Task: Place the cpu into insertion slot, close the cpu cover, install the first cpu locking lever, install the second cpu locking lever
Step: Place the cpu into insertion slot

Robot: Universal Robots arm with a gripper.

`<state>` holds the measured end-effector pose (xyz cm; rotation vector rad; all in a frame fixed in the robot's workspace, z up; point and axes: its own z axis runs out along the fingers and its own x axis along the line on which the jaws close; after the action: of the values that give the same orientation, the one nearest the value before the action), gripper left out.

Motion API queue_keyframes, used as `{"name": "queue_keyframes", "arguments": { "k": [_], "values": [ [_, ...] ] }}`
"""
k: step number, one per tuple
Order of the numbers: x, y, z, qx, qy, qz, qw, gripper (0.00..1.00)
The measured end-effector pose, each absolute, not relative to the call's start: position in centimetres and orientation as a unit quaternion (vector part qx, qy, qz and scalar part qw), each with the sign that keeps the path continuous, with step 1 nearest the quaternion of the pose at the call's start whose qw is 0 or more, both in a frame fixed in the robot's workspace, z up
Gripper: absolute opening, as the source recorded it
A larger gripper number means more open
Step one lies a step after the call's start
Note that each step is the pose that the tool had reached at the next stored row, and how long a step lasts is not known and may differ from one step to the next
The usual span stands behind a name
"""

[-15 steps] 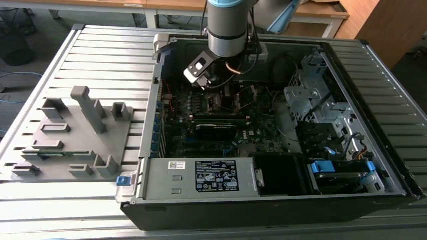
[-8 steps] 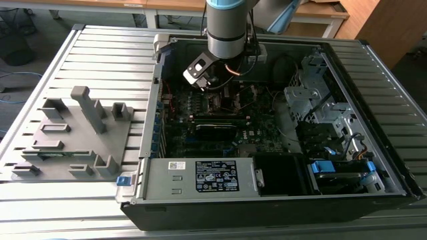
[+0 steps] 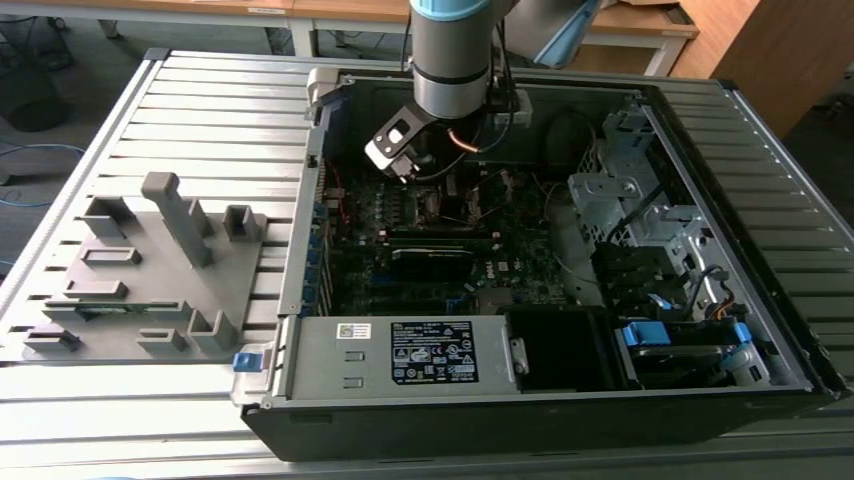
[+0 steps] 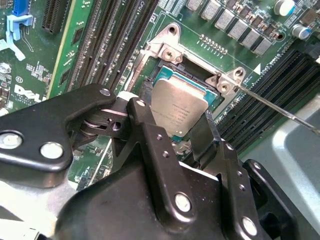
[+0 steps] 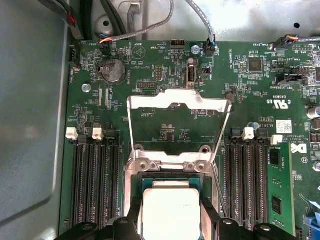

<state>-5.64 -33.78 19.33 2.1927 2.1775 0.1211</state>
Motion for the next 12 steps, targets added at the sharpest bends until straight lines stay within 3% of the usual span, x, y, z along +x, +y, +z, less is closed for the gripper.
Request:
{"name": "queue_keyframes", "arguments": {
  "k": [12],
  "values": [
    [-5.66, -33.79, 19.10, 0.709, 0.704, 0.039, 0.025, 0.54]
  ]
}}
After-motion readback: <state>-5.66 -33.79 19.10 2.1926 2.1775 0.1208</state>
